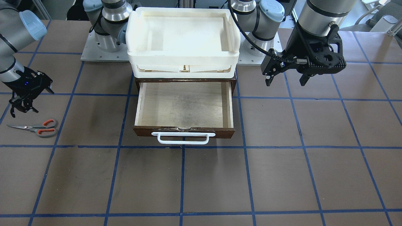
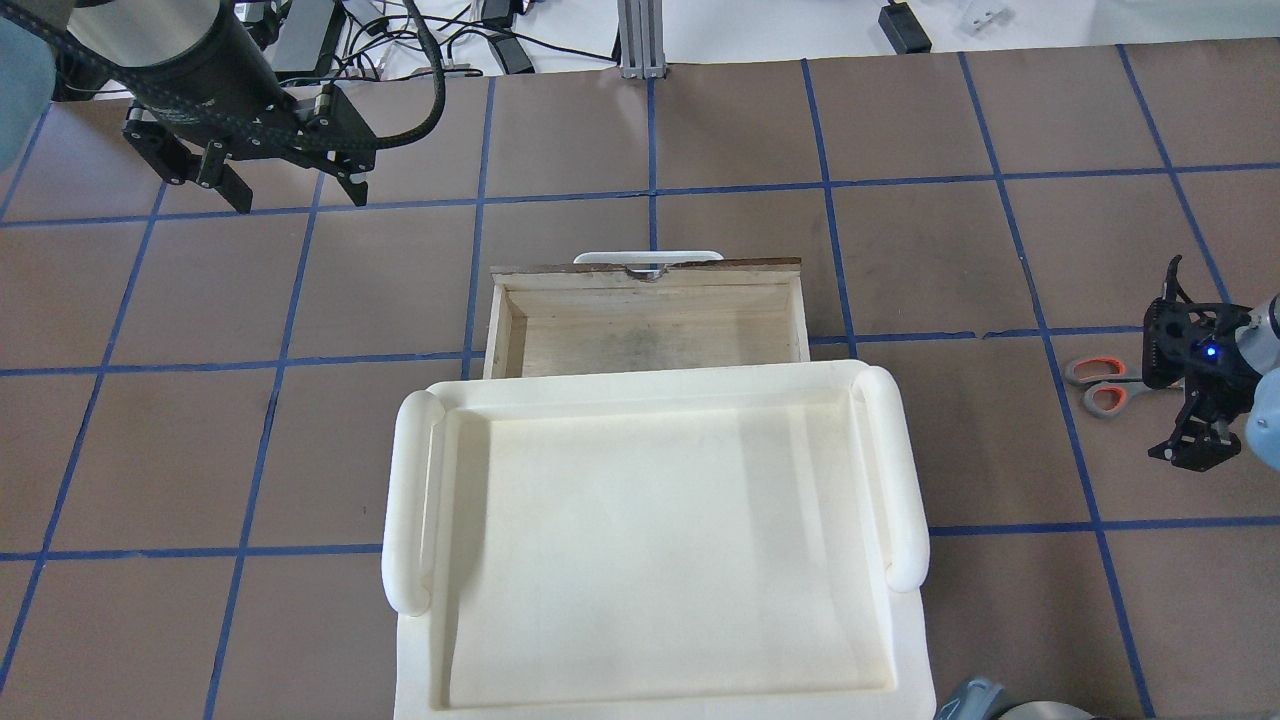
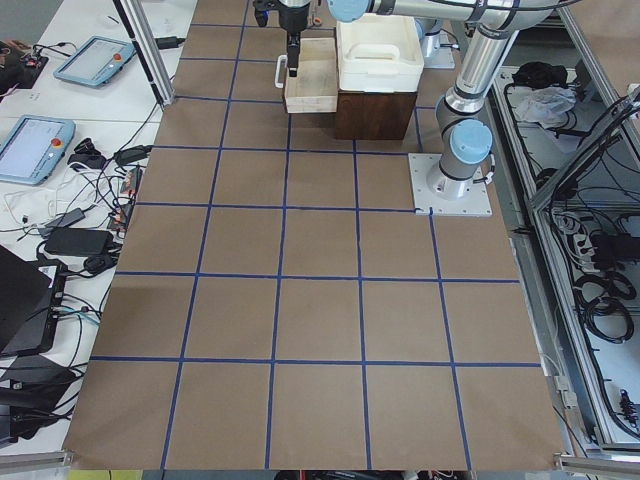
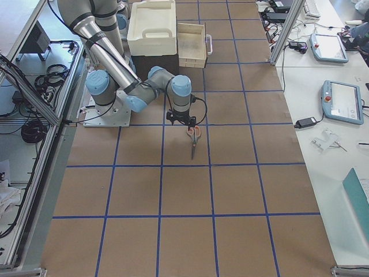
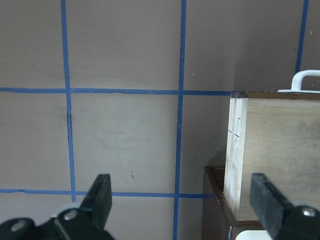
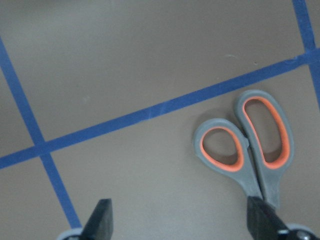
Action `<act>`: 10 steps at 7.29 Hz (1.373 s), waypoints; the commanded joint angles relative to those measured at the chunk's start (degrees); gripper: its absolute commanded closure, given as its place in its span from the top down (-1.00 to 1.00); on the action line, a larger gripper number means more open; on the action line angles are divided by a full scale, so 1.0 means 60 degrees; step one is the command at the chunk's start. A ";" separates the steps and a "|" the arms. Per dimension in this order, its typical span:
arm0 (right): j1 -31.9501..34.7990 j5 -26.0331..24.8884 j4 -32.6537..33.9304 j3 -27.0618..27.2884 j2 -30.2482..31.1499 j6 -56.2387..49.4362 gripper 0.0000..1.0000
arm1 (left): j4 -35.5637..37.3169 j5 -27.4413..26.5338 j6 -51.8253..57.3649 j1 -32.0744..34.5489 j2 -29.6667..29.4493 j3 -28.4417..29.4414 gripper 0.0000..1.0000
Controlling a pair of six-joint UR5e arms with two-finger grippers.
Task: Put scissors in drawer and close it
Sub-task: 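Lower the right gripper and close it on the scissors' handles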
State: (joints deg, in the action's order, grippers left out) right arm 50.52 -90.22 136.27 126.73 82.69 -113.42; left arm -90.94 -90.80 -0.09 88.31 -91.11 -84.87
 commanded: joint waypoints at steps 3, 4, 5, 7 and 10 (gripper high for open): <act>-0.0027 0.0021 0.0844 -0.1298 -0.1911 -0.2113 0.68 | -0.0005 0.0001 0.0000 -0.0011 0.0068 -0.0049 1.00; -0.0027 0.0007 0.0829 -0.1375 -0.2003 -0.2320 0.59 | -0.0005 0.0001 0.0000 -0.0011 0.0068 -0.0049 1.00; -0.0027 0.0021 0.0799 -0.1362 -0.1990 -0.2336 0.48 | -0.0005 0.0001 0.0000 -0.0011 0.0068 -0.0049 1.00; -0.0012 0.0022 0.0770 -0.1347 -0.2063 -0.2365 0.43 | -0.0005 0.0001 0.0000 -0.0011 0.0068 -0.0049 1.00; 0.0032 0.0065 0.0536 -0.1347 -0.2048 -0.2498 0.24 | -0.0005 0.0001 0.0000 -0.0011 0.0068 -0.0049 1.00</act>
State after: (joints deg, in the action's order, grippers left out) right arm 50.59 -89.93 139.83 118.65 70.49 -128.24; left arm -90.97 -90.79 -0.09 88.24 -90.70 -85.17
